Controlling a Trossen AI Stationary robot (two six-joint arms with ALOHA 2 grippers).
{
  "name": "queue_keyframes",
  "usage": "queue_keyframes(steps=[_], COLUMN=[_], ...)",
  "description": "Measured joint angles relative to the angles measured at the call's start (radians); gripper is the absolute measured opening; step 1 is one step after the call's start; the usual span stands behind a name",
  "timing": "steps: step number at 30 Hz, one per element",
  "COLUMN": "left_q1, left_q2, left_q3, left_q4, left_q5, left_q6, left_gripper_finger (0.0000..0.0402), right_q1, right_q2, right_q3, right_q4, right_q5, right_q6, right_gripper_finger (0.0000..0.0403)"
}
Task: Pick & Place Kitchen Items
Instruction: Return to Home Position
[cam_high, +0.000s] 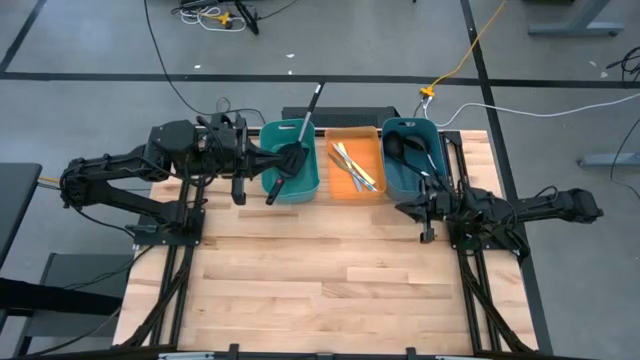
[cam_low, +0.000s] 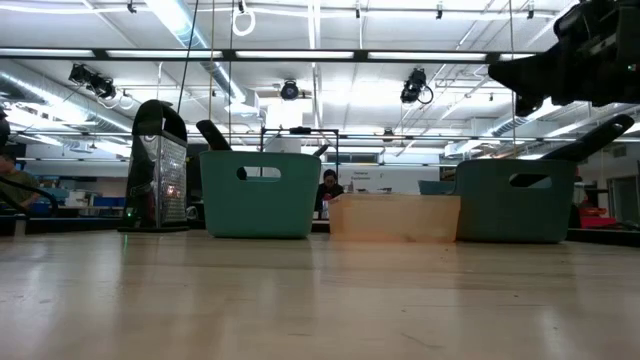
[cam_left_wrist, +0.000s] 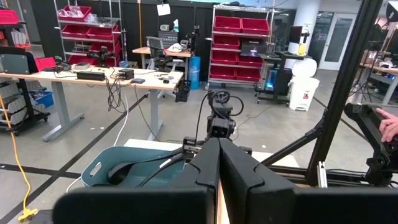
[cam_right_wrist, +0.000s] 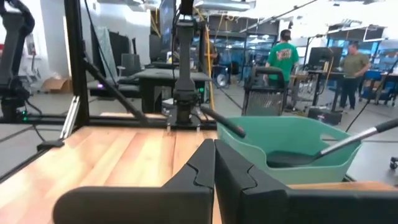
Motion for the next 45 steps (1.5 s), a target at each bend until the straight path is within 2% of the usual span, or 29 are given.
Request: queue_keyframes(steps=[6, 12, 28, 45], left_q1=[0.000, 0.000, 0.000, 0.000], left_q2=[0.000, 0.000, 0.000, 0.000], left_q3=[0.000, 0.000, 0.000, 0.000], left_q4=[0.000, 0.000, 0.000, 0.000], left_q5=[0.000, 0.000, 0.000, 0.000], left_q6=[0.000, 0.000, 0.000, 0.000], left_gripper_finger=[0.0014, 0.0014, 0.0012, 0.0014], right_q1=[0.002, -0.002, -0.004, -0.013], right_q2=[-0.043, -0.106, -0.229, -0.363], right_q3=[0.000, 0.001, 0.002, 0.002], right_q4=[-0.063, -0.200, -0.430, -0.440], right_q5=[-0.046, -0.108, -0.141, -0.148], right_q6=[-0.015, -0.019, -0.056, -0.072], right_gripper_finger=[0.0005, 0.0005, 0.0005, 0.0005])
